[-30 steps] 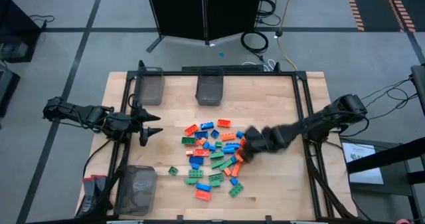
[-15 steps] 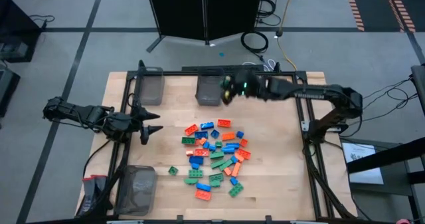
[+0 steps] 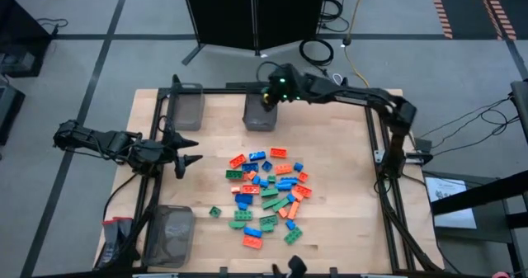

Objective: Sort blocks
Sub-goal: Put the green game piece into the top right black transparent bin, then put the orange game piece into the top left black transparent bin

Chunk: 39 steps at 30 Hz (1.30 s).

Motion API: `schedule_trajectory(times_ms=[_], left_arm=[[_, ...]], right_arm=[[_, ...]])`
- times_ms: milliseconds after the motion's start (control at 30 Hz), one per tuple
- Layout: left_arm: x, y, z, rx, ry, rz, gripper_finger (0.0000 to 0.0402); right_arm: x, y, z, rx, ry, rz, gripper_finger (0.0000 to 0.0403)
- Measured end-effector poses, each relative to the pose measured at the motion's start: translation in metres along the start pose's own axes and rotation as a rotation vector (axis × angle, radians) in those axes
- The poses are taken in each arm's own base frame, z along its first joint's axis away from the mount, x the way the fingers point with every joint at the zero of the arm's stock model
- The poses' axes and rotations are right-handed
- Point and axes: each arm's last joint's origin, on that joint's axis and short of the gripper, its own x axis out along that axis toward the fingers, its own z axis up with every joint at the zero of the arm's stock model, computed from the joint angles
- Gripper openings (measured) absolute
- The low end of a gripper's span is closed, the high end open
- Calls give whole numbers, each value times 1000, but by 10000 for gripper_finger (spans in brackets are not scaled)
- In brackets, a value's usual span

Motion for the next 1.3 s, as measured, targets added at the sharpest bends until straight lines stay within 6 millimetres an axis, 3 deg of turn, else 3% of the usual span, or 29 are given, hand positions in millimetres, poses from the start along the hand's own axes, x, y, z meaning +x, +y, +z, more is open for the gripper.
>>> schedule_trajectory(times_ms=[233, 467, 733, 900, 1033, 1167, 1300], left_arm=[[0, 0, 0, 1, 0, 0, 257], [0, 0, 0, 1, 0, 1, 257], [0, 0, 0, 3, 0, 1, 257], [0, 0, 0, 3, 0, 1, 257], [0, 0, 0, 3, 1, 1, 257], [0, 0, 0, 4, 5, -5, 257], [0, 0, 0, 6, 7, -5, 257]], right_arm=[[28, 2, 4, -80, 198, -59, 119], [59, -4, -5, -127, 319, -82, 123], [45, 14, 18, -230, 258, -34, 265], [30, 23, 33, -233, 239, 4, 288], [5, 41, 14, -241, 503, 145, 279], [-20, 64, -21, -345, 804, 84, 268], [-8, 94, -51, -463, 789, 127, 265]])
